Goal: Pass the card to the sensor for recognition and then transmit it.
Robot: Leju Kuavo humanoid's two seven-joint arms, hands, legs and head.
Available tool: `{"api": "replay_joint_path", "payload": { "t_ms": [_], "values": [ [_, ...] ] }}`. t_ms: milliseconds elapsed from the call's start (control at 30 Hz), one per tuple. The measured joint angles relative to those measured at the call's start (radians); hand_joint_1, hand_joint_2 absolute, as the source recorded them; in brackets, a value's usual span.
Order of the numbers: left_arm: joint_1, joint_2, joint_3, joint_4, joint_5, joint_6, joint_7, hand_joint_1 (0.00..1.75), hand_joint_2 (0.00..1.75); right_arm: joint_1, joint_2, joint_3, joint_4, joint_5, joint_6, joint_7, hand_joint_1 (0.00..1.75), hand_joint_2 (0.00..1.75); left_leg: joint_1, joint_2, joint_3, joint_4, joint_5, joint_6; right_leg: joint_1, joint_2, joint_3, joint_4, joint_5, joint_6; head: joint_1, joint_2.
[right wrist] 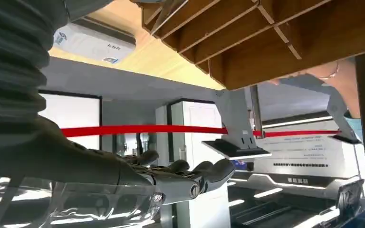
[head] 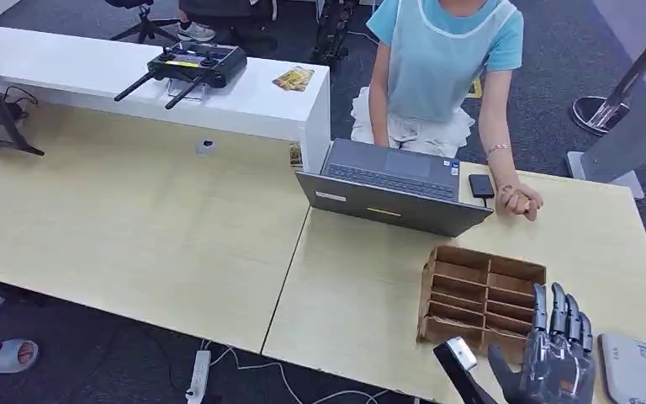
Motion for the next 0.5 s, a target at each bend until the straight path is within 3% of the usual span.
{"api": "replay_joint_path", "payload": {
  "t_ms": [500],
  "values": [
    [0.000,0.003,0.000,0.000,0.013,0.004,-0.012,0.00,0.00,-0.011,0.000,-0.007,0.038,-0.002,0.024,-0.002,0.00,1.75,0.000,0.000,0.000,0.000,0.000,0.000,0.000,0.000,0.000,0.000,0.000,0.000,0.000,0.000]
  ]
}}
